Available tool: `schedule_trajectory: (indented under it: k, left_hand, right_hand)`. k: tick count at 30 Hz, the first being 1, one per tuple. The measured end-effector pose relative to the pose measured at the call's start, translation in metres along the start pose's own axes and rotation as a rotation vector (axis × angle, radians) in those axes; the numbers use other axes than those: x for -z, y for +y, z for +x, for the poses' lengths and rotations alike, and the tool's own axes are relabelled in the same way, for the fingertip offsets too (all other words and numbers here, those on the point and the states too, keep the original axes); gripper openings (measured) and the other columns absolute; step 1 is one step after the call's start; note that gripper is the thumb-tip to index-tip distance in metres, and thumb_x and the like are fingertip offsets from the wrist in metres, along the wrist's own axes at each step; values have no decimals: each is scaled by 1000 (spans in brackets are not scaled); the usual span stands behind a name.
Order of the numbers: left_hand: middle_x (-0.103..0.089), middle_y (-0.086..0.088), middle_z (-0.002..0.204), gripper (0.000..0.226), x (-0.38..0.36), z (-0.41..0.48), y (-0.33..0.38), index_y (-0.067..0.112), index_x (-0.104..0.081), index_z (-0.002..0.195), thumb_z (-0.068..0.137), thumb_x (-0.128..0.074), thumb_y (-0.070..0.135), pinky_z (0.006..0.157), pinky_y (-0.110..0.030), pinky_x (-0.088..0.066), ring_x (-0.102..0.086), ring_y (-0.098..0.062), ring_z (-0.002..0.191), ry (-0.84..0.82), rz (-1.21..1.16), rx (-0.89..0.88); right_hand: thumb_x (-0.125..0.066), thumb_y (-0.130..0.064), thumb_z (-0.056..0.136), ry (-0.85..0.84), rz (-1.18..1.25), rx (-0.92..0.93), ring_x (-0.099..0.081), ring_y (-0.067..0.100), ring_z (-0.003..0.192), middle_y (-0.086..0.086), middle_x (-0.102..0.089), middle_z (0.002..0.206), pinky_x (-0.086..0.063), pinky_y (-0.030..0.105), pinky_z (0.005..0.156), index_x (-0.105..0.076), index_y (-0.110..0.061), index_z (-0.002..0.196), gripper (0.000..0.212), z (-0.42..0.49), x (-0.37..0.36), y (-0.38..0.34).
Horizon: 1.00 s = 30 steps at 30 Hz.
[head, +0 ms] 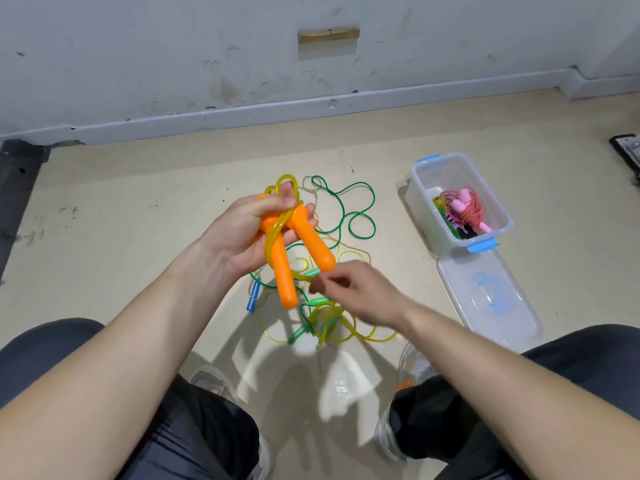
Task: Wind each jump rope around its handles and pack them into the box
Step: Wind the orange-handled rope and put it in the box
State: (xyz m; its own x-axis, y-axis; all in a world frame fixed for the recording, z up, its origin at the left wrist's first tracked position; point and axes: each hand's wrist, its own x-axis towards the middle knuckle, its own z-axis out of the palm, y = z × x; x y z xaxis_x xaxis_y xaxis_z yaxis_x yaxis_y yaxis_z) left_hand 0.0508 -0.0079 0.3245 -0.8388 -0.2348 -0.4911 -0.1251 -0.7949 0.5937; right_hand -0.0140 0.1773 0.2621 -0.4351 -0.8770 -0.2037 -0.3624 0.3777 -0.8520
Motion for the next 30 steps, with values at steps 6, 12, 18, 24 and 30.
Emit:
schedule_trajectory:
  k: [6,12,18,24,30]
  left_hand:
    - [-59,-2,88,40,-3,-3,-24,13,-56,109,87,-54,-20,69,-45,-64,-71,-29,85,-70,387,14]
    - [-59,-6,97,50,-5,-3,-29,10,-58,111,77,-64,-26,77,-49,-61,-71,-31,85,-52,548,-108]
    - [-59,-9,101,53,1,0,-28,11,-59,109,63,-69,-15,75,-42,-62,-70,-33,89,-11,572,-165]
    - [-63,2,95,55,6,3,-35,13,-61,109,59,-74,-7,67,-33,-60,-67,-22,86,-11,668,-174]
    - [-63,1,99,51,6,1,-41,17,-60,108,62,-74,-1,72,-48,-62,-66,-19,85,-27,782,-207]
  right_hand:
    - [-80,-32,85,28,25,-92,-40,8,60,-2,-54,62,-33,31,60,-77,-21,78,13,11,46,1]
    - [-84,-32,80,1,94,-174,-36,16,64,5,-42,66,-28,31,63,-77,-14,78,19,15,51,-7]
    - [-76,-17,87,7,183,-250,-51,-6,51,-19,-59,55,-36,8,55,-77,-11,83,7,15,51,-15]
    - [-82,-21,81,45,281,-321,-44,10,57,-6,-58,62,-38,25,58,-77,-15,76,10,18,49,-17]
    - [-70,-17,88,100,564,-342,-49,17,58,7,-65,65,-37,25,55,-65,-6,94,13,17,54,-21]
